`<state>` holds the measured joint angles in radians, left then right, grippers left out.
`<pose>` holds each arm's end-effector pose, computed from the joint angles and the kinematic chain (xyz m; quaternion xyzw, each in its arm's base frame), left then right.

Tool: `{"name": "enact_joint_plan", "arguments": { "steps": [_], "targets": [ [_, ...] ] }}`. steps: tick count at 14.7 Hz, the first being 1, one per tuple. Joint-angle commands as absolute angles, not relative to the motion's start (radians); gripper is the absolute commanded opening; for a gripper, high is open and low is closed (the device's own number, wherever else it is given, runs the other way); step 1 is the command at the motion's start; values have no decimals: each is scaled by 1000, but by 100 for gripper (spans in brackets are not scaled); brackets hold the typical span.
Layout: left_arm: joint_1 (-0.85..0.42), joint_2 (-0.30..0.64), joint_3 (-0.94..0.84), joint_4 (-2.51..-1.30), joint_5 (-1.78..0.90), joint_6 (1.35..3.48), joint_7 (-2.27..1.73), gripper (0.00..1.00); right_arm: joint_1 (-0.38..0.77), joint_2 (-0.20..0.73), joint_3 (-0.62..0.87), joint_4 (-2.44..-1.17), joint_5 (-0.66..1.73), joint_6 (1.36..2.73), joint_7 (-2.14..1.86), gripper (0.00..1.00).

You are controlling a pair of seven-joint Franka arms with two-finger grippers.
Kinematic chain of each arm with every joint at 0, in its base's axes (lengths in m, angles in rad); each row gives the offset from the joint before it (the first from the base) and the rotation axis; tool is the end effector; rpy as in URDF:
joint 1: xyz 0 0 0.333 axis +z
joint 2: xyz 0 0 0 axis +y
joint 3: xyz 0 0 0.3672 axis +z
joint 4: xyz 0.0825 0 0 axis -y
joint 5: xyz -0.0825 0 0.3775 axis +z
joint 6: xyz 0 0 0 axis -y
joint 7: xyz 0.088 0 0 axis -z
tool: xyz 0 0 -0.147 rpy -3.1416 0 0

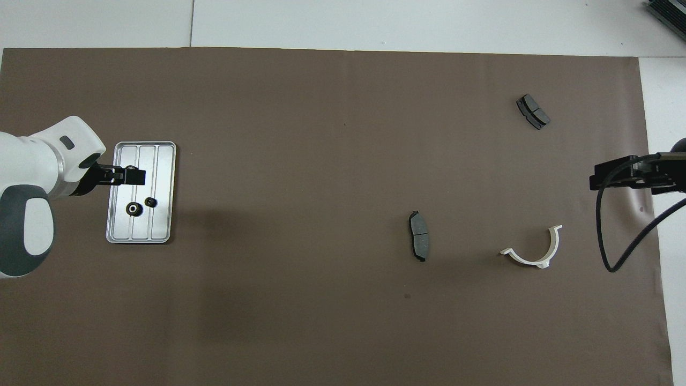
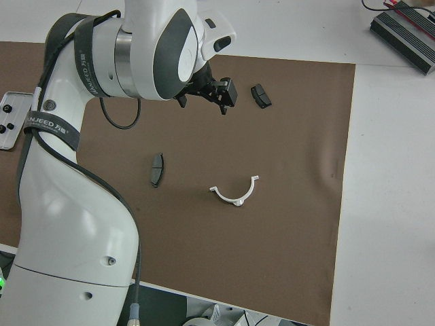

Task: Place bearing gear from tray to pile
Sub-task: 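Lower the left gripper and grasp a black ring on the tray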

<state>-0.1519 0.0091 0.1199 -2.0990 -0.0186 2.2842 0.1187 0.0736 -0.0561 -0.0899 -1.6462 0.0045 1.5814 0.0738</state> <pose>0.5644 -0.0192 0.4478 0.9937 -0.0696 0.0882 0.0032 0.5275 -0.0094 0.6316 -0.9990 0.0450 0.0046 0.0046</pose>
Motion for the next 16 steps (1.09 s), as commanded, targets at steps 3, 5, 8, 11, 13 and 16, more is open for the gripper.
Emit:
{"name": "enact_joint_plan", "arguments": {
  "steps": [3, 5, 8, 11, 13, 16],
  "targets": [
    [-130, 31, 123, -2212, -5, 2477, 132, 100, 72, -66, -91, -1649, 21, 1572, 71, 100],
    [-130, 58, 123, -2215, -5, 2493, 132, 100, 72, -66, -91, -1649, 21, 1572, 71, 100],
    [-129, 100, 123, -2217, -5, 2516, 132, 100, 72, -66, -91, -1649, 21, 1572, 71, 100],
    [-114, 101, 123, -2241, -5, 2517, 132, 100, 72, -66, -91, -1649, 21, 1572, 71, 100],
    [-91, 101, 123, -2259, -6, 2517, 132, 100, 72, -66, -91, -1649, 21, 1572, 71, 100],
    [-71, 97, 123, -2286, -9, 2519, 132, 95, 72, -66, -91, -1649, 21, 1572, 71, 100]
  ]
}}
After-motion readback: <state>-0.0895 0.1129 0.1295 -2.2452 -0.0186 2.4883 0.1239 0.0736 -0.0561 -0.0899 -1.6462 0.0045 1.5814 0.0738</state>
